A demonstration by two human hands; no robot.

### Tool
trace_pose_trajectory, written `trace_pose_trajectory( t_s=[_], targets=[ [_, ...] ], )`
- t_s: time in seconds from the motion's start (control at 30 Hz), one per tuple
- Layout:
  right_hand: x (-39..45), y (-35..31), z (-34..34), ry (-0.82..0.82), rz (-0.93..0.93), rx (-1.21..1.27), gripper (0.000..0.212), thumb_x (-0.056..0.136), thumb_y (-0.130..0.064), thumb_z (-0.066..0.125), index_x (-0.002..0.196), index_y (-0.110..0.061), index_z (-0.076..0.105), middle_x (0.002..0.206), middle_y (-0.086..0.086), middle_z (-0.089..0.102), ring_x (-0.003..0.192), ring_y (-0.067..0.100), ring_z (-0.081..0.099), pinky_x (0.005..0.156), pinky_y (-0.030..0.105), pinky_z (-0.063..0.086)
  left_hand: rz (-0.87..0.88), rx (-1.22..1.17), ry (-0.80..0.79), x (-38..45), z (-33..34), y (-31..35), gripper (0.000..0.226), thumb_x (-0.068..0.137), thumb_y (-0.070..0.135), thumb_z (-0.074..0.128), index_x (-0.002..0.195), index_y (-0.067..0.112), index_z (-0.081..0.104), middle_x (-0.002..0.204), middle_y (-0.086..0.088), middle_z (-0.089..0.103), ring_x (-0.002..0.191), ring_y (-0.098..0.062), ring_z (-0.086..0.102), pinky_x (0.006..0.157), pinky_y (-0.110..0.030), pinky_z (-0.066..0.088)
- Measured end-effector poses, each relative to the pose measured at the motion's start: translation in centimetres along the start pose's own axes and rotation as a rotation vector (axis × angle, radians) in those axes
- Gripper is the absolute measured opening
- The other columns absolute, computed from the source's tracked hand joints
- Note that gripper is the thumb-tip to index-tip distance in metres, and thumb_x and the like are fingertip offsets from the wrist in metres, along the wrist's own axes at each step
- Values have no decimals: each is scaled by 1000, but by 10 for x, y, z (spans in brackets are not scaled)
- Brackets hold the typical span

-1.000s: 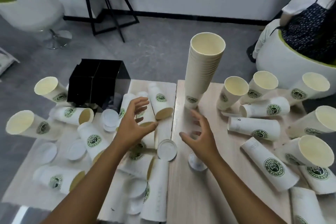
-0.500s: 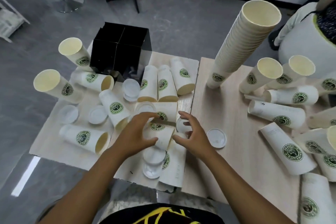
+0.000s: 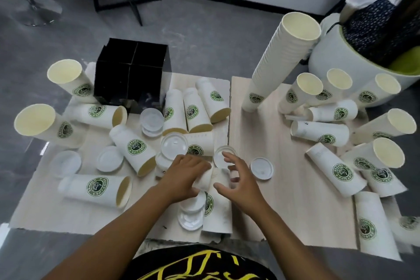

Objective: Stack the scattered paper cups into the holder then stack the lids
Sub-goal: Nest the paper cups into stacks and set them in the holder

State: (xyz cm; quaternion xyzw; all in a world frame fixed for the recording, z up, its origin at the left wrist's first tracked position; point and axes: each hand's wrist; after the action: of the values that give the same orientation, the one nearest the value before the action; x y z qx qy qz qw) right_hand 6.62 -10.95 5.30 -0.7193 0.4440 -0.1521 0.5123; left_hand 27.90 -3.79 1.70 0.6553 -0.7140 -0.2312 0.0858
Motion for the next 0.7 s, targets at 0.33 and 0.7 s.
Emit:
trace_pose_trajectory(
  t_s=[0.33,0.7],
  targets=[
    [-10,3,4,62,57,7,83,78,-28,86,143,-53,40,137,-29,46,124,-7,47,94,22,51,31,100,-26,21,4,3,90,68,52,83,145,25,46,138,0,62,129,-26,55,108,-46,34],
    [-20,3,-11,119,52,75,80,79,-31,86,141,-54,41,137,-25,50,125,-2,50,93,19,49,39,-192,292,9,-30,17,94,62,38,85,146,18,48,135,0,63,120,-23,62,97,-36,51]
  ],
)
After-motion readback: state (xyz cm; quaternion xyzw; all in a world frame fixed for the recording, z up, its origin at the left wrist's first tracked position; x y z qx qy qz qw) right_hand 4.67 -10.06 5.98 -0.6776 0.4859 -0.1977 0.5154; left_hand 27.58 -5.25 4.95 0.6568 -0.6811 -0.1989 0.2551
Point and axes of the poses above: each hand's wrist, its own x-axis towards the middle knuckle, its own z-axis out of the palm, y = z × x
